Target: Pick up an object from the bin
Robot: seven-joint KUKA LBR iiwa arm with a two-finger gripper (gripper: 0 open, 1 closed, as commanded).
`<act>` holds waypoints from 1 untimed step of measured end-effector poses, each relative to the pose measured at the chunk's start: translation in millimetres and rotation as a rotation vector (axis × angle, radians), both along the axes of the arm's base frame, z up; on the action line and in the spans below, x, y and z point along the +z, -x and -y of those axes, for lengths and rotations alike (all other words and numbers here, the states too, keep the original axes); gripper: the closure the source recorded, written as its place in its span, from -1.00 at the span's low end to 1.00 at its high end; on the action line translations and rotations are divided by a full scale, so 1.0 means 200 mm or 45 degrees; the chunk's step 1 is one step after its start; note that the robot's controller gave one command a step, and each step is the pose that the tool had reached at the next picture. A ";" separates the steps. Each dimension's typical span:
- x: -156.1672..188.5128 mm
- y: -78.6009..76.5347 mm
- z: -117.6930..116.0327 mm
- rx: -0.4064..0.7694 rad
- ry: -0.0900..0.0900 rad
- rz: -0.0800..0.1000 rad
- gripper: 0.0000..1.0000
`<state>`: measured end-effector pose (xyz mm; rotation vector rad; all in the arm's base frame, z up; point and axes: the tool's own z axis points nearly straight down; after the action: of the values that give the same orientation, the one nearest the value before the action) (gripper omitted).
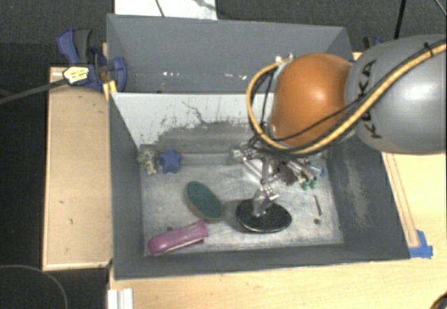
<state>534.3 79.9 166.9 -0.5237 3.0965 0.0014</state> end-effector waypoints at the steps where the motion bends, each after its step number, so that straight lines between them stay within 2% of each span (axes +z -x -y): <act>1: -0.49 0.11 0.20 0.013 0.000 -0.005 -1.00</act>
Offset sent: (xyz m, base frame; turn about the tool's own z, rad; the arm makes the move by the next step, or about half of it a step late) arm -0.0210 -0.0393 -0.0969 -0.0137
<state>512.7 39.9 68.3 -0.5399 3.0974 0.0021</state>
